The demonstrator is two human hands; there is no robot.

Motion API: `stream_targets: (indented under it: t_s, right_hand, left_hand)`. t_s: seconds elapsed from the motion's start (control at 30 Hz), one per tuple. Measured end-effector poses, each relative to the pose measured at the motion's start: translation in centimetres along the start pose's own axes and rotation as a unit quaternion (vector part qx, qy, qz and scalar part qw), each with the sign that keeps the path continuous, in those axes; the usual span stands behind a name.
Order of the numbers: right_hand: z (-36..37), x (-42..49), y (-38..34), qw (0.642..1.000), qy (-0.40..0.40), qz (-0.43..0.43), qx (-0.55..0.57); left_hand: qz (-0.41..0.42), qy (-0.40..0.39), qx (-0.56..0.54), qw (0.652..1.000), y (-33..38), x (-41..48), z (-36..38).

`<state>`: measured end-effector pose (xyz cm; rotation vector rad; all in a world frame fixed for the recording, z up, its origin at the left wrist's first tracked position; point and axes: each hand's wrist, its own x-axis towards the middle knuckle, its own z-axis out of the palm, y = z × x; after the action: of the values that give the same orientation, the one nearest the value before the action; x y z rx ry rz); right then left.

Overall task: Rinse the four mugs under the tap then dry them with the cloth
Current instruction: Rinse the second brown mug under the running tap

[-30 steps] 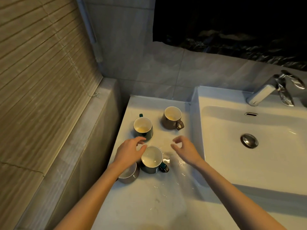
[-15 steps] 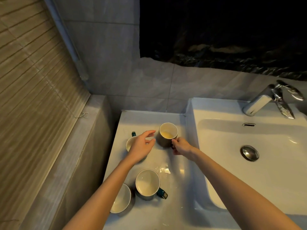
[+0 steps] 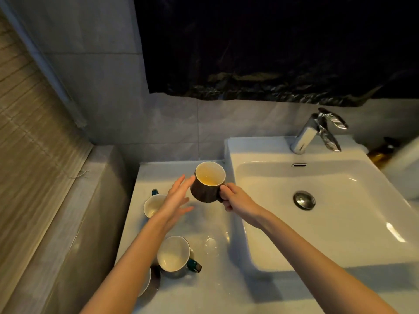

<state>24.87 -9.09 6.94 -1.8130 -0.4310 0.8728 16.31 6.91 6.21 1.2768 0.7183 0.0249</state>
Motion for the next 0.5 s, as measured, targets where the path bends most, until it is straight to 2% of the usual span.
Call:
stream_targets:
  t_s: [0.17, 0.33, 0.43, 0.5]
  right_hand:
    - [-4.5, -5.2, -0.8, 0.999, 0.016, -0.038, -0.014]
    - [-10.5, -9.3, 0.7, 0.998, 0.043, -0.052, -0.006]
    - [-15.2, -10.9, 1.8, 0.991, 0.071, -0.048, -0.104]
    - [-19.0, -11.4, 2.5, 0.97, 0.126, -0.068, -0.197]
  left_hand:
    - [-0.022, -0.097, -0.078, 0.992, 1.5, -2.1, 6.0]
    - [0.004, -0.102, -0.088, 0.991, 1.3, -3.3, 13.4]
    - [-0.006, -0.066, -0.087, 0.994, 0.3, -3.5, 18.0]
    - [-0.008, -0.045, -0.081, 0.996, -0.5, -3.5, 20.9]
